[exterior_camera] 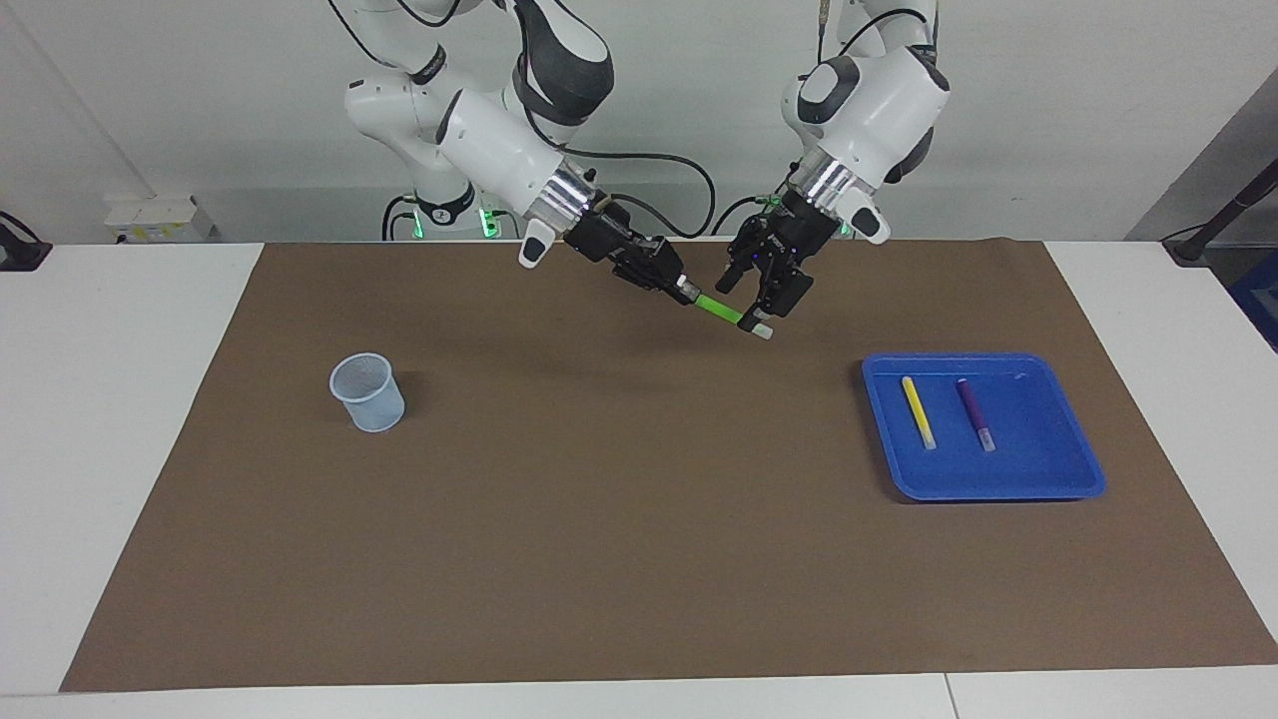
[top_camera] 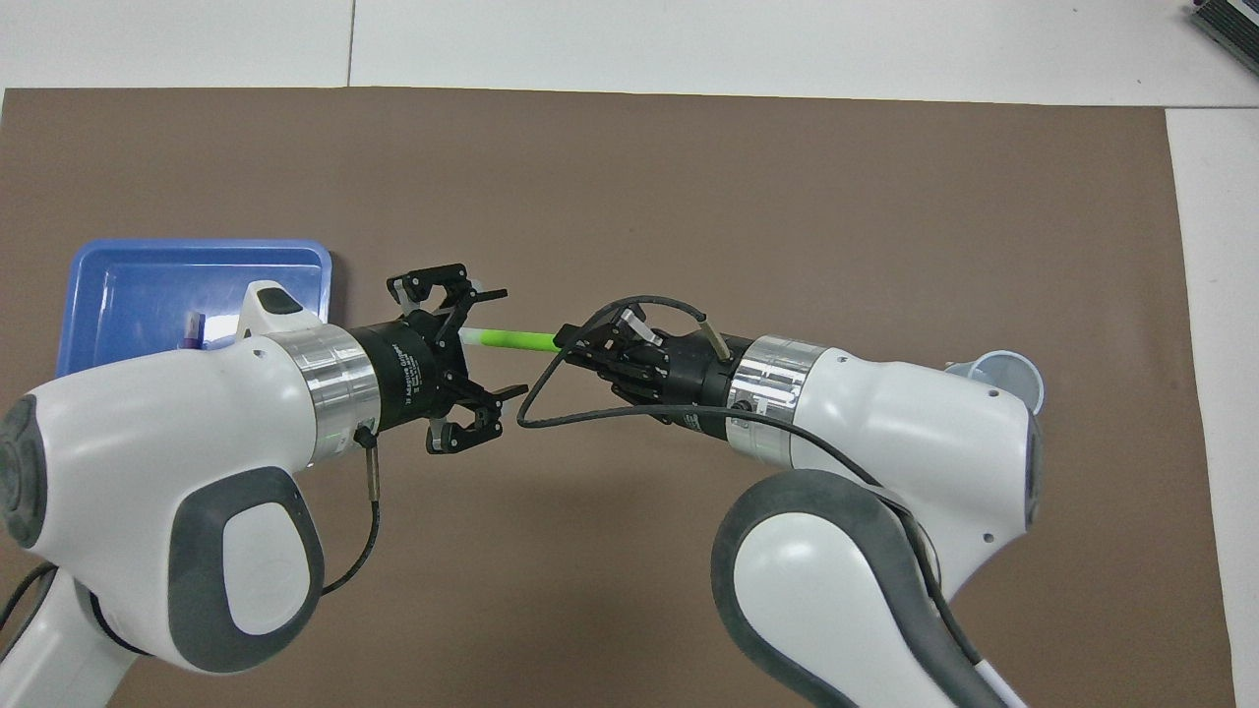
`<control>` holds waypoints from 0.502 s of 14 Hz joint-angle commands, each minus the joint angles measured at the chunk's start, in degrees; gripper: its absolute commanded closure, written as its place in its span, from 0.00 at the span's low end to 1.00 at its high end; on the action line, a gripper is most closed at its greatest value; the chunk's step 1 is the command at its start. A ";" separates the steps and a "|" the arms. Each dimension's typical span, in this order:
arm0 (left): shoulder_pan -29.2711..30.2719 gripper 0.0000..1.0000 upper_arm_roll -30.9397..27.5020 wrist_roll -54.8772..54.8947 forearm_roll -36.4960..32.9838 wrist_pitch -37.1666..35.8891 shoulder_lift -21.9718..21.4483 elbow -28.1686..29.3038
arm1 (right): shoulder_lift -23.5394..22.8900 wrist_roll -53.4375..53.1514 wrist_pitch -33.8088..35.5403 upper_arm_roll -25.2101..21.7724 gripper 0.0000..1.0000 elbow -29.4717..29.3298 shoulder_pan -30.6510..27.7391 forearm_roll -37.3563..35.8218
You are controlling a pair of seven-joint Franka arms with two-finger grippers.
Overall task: Right arm passes pens to left for tray arrangement
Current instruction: 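Hold the green pen out while the left gripper reaches its free end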
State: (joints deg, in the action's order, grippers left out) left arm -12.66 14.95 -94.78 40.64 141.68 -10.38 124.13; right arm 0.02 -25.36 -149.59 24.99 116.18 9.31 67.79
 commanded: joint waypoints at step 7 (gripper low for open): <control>-2.72 0.67 -0.45 0.91 0.49 4.40 -1.04 3.23 | 0.15 0.93 0.09 0.41 1.00 0.28 -0.43 1.47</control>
State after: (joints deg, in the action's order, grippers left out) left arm -14.59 14.98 -94.77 40.64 144.85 -10.37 126.06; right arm 0.02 -25.36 -149.58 25.00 116.18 9.32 67.79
